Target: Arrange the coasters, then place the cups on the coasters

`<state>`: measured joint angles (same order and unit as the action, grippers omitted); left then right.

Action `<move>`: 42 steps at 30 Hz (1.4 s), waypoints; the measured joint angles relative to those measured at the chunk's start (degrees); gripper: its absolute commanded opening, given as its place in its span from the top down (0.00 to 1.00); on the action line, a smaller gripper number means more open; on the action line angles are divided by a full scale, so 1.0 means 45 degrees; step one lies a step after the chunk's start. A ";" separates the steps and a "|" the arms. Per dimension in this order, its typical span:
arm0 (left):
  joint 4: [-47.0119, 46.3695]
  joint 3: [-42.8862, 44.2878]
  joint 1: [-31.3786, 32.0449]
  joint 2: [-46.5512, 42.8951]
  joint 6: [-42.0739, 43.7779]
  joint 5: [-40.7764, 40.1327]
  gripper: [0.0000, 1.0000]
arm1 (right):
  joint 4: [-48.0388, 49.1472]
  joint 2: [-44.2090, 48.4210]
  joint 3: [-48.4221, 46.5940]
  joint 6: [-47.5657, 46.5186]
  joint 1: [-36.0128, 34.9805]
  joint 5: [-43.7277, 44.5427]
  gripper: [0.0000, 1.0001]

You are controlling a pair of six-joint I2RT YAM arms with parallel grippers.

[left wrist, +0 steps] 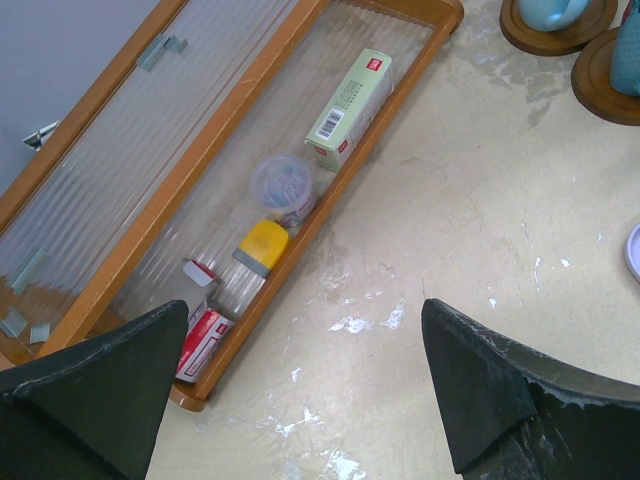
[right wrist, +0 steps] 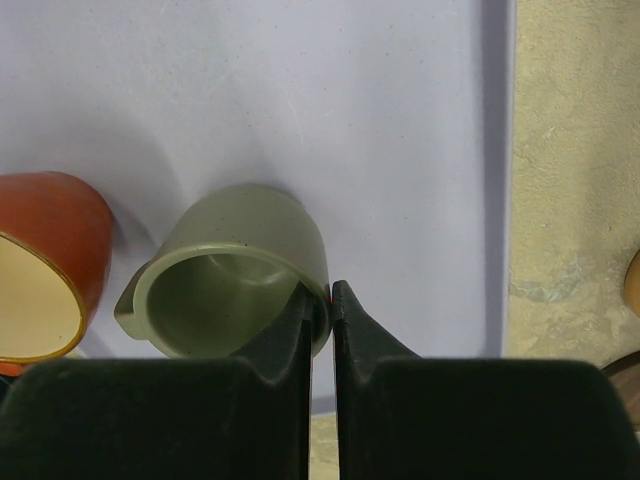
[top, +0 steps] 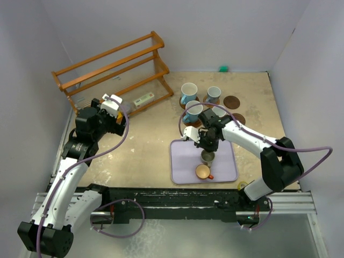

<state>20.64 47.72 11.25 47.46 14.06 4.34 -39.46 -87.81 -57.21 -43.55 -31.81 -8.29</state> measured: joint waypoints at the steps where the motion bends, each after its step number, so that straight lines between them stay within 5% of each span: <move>1: 0.0000 0.0000 0.0000 0.0000 0.0000 0.0005 0.04 | 0.0000 0.0000 0.0000 0.0000 0.0019 -0.0005 0.96; 28: 0.0000 0.0000 -0.0083 0.0097 -0.0039 0.0355 0.04 | -0.1948 0.2667 -0.3551 0.0505 0.3881 -0.0092 1.00; 42: 0.0005 0.0000 -0.0092 0.0175 -0.0287 0.0612 0.04 | -0.2341 -0.2045 -0.9768 0.2531 0.7276 0.0787 1.00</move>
<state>20.67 47.72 10.83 48.25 12.78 7.09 -50.00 -97.01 -101.16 -32.16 0.93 -4.75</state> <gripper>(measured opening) 0.959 0.088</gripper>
